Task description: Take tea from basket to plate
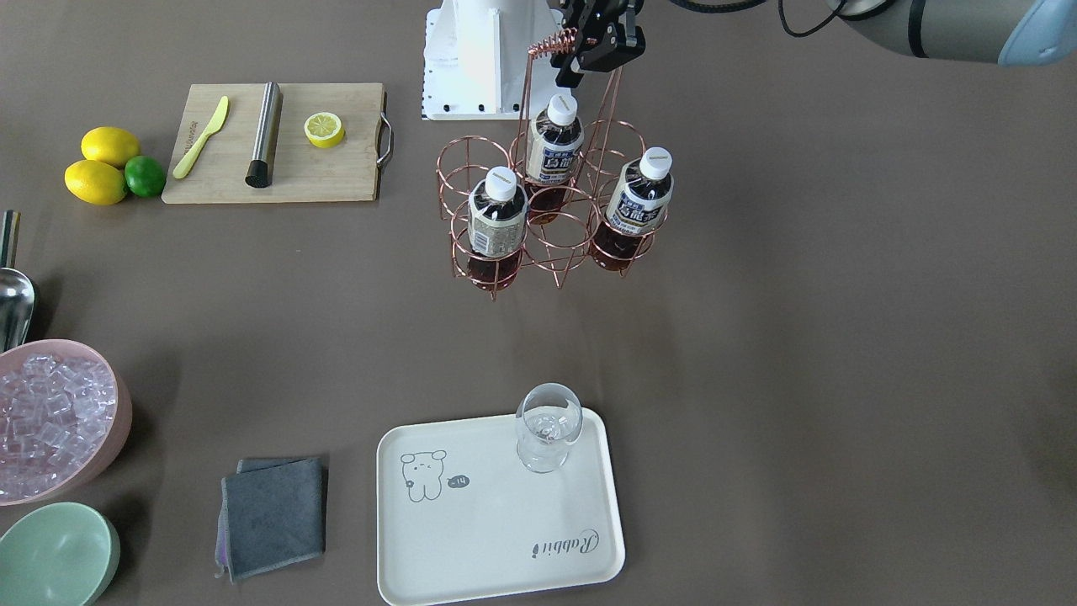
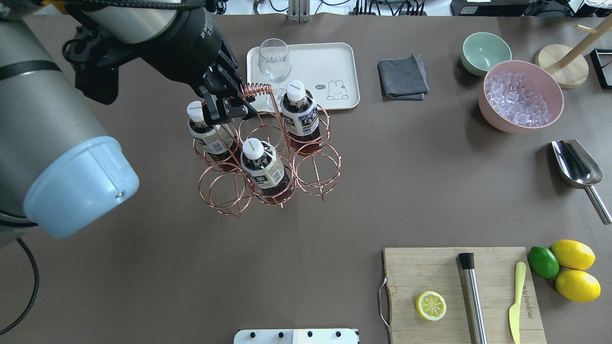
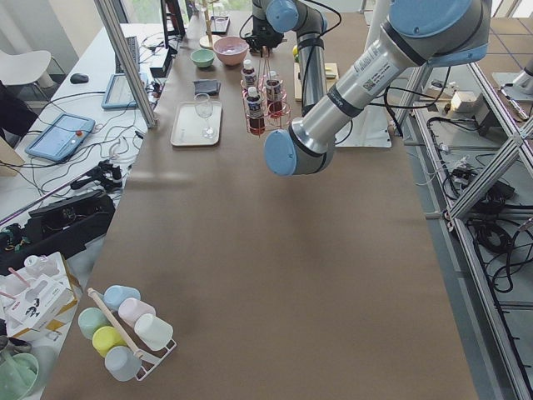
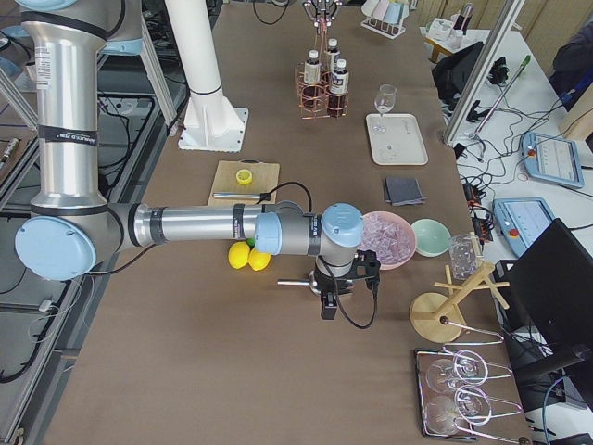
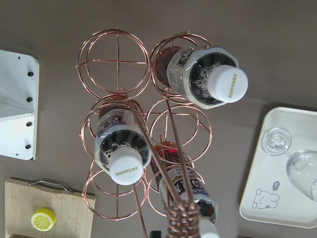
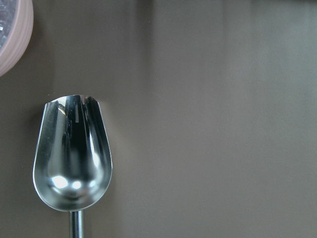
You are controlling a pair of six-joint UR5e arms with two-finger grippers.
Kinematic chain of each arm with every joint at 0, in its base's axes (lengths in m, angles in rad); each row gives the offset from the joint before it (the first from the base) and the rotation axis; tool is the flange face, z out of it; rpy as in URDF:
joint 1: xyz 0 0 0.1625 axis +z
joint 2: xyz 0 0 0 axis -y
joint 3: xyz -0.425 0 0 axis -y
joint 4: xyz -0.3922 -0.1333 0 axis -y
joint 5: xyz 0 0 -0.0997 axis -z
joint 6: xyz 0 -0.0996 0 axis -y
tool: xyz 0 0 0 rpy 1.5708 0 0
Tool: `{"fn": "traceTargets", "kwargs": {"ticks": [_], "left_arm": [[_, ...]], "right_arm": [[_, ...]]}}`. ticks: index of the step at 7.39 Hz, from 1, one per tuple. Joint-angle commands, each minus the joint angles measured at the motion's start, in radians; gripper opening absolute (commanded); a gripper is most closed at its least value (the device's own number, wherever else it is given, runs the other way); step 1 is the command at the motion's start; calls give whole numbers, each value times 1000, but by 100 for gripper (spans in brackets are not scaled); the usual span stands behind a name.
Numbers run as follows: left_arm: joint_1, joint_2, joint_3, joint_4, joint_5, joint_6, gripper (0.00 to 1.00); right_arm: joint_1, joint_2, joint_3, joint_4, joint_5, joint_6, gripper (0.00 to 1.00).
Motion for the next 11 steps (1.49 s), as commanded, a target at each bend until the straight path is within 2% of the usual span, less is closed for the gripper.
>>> {"fn": "traceTargets", "kwargs": {"ticks": [1, 6, 11], "left_arm": [[81, 15, -3, -69, 82, -83, 0], [120, 12, 13, -73, 93, -83, 0], [158, -13, 88, -76, 162, -66, 0]], "right_arm": [[-5, 1, -16, 1, -1, 1, 100], [-12, 3, -10, -1, -2, 0, 100], [-17, 12, 0, 1, -1, 0, 100]]}}
